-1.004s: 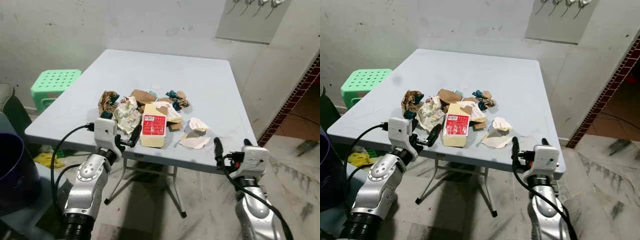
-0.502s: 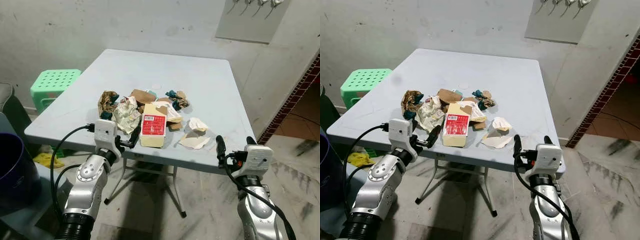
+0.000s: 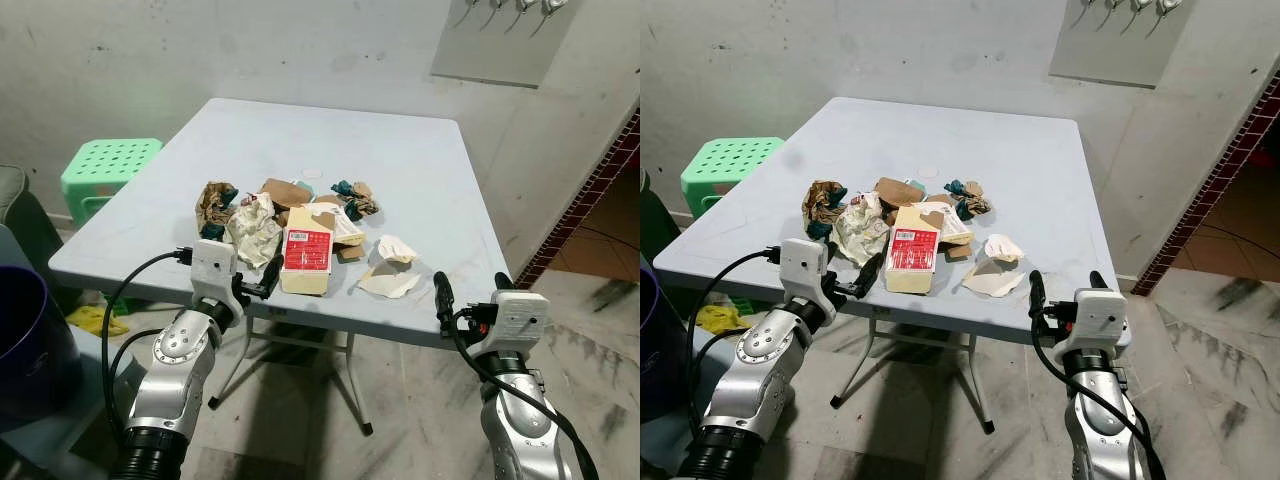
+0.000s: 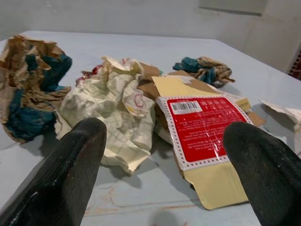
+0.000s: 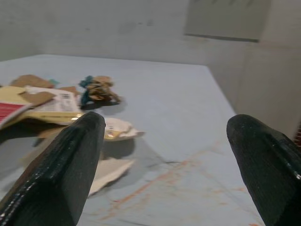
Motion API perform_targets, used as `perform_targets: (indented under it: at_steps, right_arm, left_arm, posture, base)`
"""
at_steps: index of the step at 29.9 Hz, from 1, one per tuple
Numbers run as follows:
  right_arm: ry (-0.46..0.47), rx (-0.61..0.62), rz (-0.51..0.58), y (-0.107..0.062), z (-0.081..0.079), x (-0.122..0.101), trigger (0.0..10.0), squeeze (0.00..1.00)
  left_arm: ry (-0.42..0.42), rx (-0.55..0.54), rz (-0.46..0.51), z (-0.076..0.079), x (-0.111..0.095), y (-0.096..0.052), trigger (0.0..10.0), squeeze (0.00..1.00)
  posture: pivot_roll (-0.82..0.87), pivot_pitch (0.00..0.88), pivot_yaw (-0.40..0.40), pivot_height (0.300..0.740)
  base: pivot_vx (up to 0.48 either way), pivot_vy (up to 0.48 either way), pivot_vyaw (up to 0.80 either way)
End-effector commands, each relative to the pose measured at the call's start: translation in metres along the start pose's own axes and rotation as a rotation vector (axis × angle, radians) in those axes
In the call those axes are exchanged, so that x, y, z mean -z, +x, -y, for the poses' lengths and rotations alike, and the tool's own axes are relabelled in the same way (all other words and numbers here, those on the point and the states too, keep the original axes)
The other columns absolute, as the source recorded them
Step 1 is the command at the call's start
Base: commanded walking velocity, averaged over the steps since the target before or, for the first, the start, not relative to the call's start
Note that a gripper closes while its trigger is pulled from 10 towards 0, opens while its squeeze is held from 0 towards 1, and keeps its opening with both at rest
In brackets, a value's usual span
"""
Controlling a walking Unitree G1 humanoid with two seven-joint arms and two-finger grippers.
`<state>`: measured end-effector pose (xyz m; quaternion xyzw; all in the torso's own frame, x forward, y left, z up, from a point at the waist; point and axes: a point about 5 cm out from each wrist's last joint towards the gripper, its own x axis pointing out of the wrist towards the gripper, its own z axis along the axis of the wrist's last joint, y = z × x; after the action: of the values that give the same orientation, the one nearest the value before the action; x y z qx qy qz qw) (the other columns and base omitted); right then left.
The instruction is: Picking trash to rubbish bin
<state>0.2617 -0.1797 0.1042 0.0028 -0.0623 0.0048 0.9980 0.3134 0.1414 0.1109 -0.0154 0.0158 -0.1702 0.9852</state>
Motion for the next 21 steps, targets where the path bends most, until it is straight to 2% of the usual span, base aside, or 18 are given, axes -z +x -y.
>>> perform_targets:
  at_steps: [1, 3, 5, 8, 12, 17, 21]
  right_arm:
    - [0.014, -0.061, -0.015, 0.003, -0.008, 0.000, 10.0, 0.00]
    - [0.014, -0.090, -0.018, 0.004, -0.012, 0.000, 10.0, 0.00]
    - [0.016, -0.149, -0.024, 0.006, -0.020, 0.001, 10.0, 0.00]
    - [0.028, -0.173, -0.033, 0.008, -0.023, 0.001, 10.0, 0.00]
    - [0.063, -0.222, -0.056, 0.011, -0.032, 0.003, 10.0, 0.00]
    - [0.120, -0.305, -0.093, 0.015, -0.051, 0.007, 10.0, 0.00]
    - [0.142, -0.329, -0.105, 0.017, -0.057, 0.008, 10.0, 0.00]
  left_arm:
    - [0.031, 0.042, 0.021, 0.006, -0.005, 0.000, 10.0, 0.00]
    - [0.039, 0.067, 0.022, 0.010, -0.005, 0.000, 10.0, 0.00]
    - [0.065, 0.145, 0.022, 0.025, -0.004, -0.002, 10.0, 0.00]
    - [0.074, 0.170, 0.020, 0.031, -0.002, -0.004, 10.0, 0.00]
    - [0.071, 0.172, 0.020, 0.034, -0.001, -0.005, 10.0, 0.00]
    - [0.082, 0.185, 0.011, 0.035, -0.001, -0.009, 10.0, 0.00]
    - [0.104, 0.195, 0.010, 0.035, -0.002, -0.009, 10.0, 0.00]
  posture:
    - [-0.08, 0.000, -0.031, 0.740]
    - [-0.08, 0.000, -0.031, 0.740]
    - [-0.08, 0.000, -0.034, 0.740]
    - [-0.08, 0.000, -0.036, 0.740]
    - [-0.07, 0.000, -0.043, 0.740]
    - [-0.06, 0.000, -0.055, 0.740]
    - [-0.05, 0.000, -0.064, 0.740]
  base:
    - [0.000, 0.000, 0.00]
    - [0.000, 0.000, 0.00]
    - [0.000, 0.000, 0.00]
    - [0.000, 0.000, 0.00]
    - [0.000, 0.000, 0.00]
    - [0.000, 0.000, 0.00]
    - [0.000, 0.000, 0.00]
